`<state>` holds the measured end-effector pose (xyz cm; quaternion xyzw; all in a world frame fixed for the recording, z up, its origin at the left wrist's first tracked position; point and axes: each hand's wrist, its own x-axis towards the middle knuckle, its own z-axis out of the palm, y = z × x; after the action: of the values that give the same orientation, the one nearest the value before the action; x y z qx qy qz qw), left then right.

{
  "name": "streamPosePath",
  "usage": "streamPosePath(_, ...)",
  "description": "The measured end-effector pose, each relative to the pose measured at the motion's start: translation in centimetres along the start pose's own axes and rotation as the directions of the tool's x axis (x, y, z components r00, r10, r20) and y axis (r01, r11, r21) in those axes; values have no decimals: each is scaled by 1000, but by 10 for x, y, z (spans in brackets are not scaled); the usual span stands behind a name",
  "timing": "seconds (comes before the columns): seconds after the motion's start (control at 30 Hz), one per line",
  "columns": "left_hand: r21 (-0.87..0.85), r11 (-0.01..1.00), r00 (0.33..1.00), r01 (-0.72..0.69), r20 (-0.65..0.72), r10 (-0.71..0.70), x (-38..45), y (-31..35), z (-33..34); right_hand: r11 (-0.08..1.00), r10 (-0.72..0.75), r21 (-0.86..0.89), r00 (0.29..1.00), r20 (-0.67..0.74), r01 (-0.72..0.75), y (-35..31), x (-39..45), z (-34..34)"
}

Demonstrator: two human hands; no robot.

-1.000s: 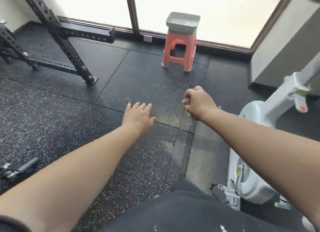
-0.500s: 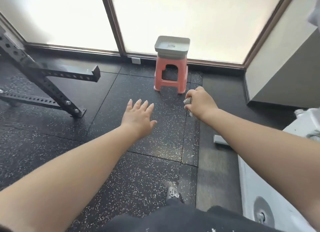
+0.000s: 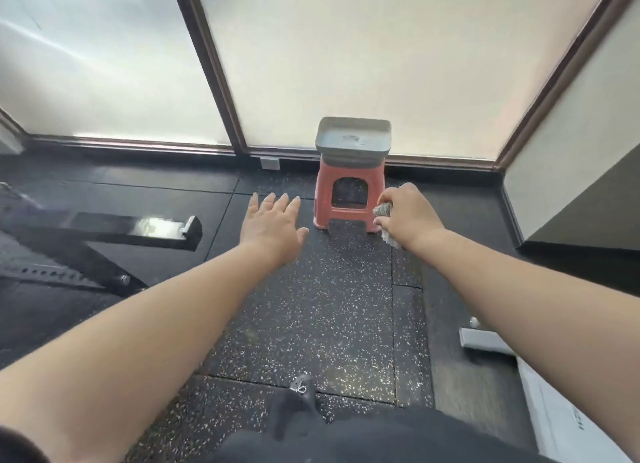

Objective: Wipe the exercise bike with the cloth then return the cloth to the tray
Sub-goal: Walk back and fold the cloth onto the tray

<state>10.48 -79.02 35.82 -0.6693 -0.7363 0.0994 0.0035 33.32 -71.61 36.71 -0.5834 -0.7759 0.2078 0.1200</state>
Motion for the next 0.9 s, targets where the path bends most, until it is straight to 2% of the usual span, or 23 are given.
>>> streamPosePath(0.17, 4, 997, 997, -75, -3, 75, 87, -33, -7, 997, 64, 40, 997, -51, -62, -18, 69, -6)
streamPosePath(0.33, -8, 992, 992, -127, 21, 127, 159, -38, -8, 989, 134, 71, 989, -56, -130, -11, 123, -8)
streamPosePath(0.5, -15, 986, 986, -169, -6, 169, 241, -27, -18, 982, 172, 83, 984, -53, -167, 14, 198, -19)
streamPosePath(0.9, -77, 985, 988, -154, -42, 151, 447, 18, -60, 983, 170, 85, 983, -65, -164, 89, 400, -77)
